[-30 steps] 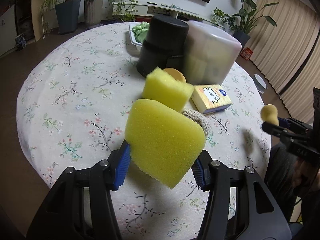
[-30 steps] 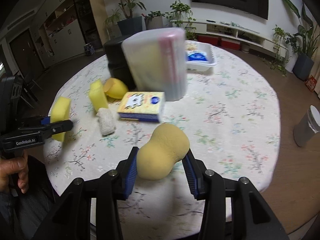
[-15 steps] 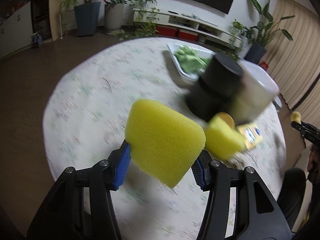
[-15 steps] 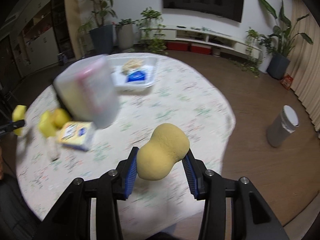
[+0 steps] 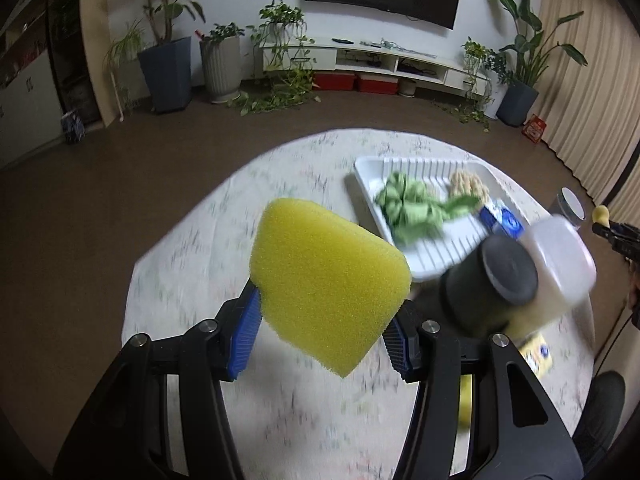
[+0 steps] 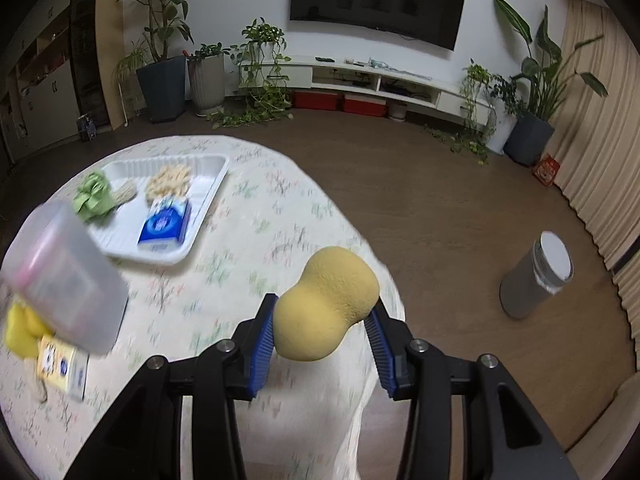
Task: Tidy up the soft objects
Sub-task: 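Lift and carry the yellow sponge and gourd sponge over the white tray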
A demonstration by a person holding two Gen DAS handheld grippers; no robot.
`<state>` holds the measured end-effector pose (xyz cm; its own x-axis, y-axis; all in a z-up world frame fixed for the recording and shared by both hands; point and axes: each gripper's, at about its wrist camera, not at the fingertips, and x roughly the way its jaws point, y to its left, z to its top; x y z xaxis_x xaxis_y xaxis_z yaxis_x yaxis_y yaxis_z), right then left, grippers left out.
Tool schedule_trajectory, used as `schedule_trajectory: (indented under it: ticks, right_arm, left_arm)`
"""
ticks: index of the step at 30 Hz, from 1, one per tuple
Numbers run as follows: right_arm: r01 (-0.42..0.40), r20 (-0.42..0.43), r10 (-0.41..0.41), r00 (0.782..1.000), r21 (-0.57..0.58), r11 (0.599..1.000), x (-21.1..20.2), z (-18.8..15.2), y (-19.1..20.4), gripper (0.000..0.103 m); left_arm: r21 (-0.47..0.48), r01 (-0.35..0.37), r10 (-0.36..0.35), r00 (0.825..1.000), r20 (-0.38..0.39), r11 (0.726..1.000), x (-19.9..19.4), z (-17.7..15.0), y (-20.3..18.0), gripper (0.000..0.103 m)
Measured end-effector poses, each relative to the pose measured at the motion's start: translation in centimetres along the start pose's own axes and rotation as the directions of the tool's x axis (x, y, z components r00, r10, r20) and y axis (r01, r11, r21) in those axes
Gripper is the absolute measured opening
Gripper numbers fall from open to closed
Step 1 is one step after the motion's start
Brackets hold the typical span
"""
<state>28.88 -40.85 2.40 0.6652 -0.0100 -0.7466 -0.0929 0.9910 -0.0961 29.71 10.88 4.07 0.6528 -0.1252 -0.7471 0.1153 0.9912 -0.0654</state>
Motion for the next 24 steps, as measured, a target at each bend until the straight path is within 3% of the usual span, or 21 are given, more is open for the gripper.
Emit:
schedule_trajectory:
  ticks: [10, 14, 24]
  right_arm:
    - [-0.027, 0.029, 0.031, 0.999, -0.133, 0.991, 4.2, 8.1, 4.0, 0.046]
    - [-0.055, 0.027, 0.061, 0.998, -0.186, 0.981, 5.9, 10.6, 5.9, 0.046]
    - [-0.184, -0.042, 0.181, 0.983, -0.338, 0.923, 10.0, 12.8, 11.8, 0.047]
  left_arm:
    - [0.099, 0.031, -0.028, 0.999, -0.03, 0.995, 6.0, 6.1, -2.4, 0.051]
    - [0.136, 0.074, -0.068, 0.996, -0.048, 0.988, 8.2, 7.7, -3.4, 0.051]
    - [0.264, 0.195, -0.168, 0.978, -0.122, 0.944, 12.8, 10.2, -7.1, 0.052]
